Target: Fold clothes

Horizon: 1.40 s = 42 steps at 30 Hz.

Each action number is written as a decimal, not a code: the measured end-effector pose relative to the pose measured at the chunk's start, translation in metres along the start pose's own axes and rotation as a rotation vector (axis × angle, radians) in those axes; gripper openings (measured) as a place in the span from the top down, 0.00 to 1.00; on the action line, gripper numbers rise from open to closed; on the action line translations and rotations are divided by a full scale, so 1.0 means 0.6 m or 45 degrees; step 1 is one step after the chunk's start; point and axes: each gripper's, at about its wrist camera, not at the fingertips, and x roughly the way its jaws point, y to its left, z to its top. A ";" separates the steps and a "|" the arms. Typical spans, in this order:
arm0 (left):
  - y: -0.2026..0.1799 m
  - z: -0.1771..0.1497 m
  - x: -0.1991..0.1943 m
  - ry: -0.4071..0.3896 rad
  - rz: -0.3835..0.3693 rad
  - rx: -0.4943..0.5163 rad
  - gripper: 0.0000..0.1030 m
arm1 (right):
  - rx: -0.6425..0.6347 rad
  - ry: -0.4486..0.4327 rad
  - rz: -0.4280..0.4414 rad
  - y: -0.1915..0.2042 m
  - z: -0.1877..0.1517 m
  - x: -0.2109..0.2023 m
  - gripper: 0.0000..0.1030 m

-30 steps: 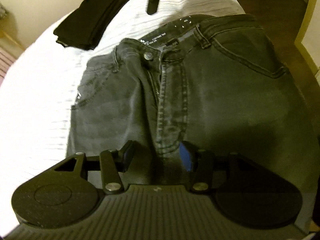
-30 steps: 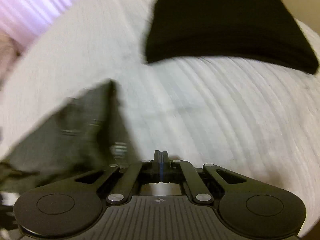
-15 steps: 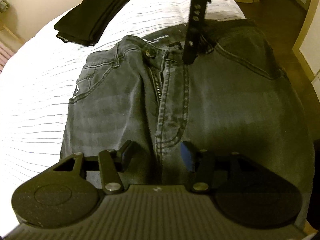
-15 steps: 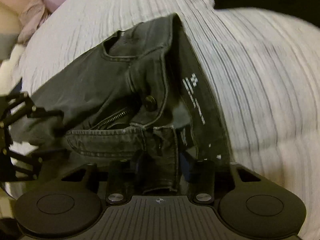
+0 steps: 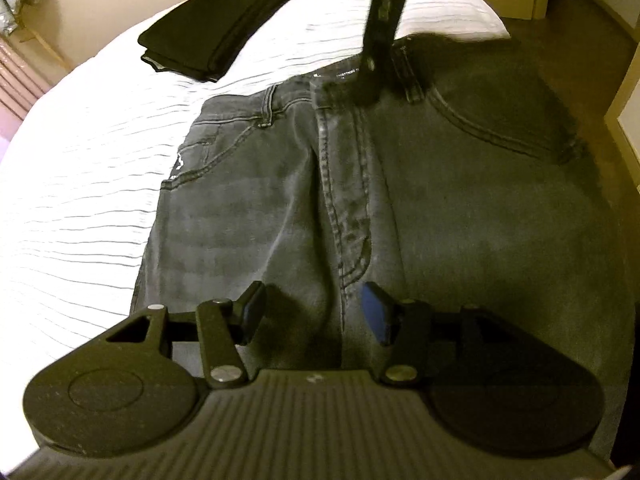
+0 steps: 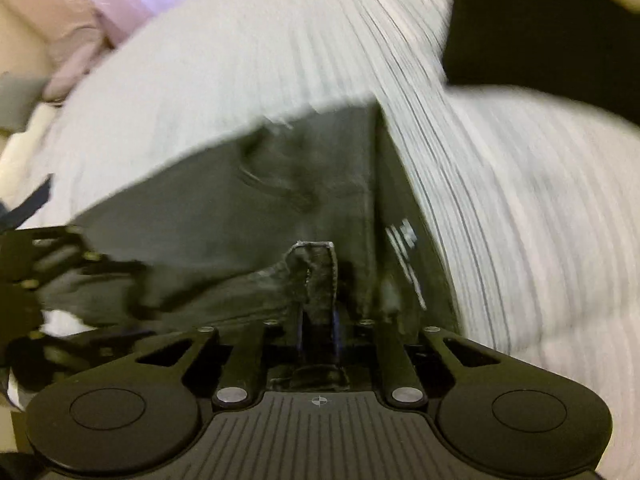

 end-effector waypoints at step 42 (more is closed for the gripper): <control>-0.103 -0.361 -0.239 0.529 0.224 -0.738 0.52 | -0.007 -0.152 -0.068 0.159 -0.047 -0.049 0.22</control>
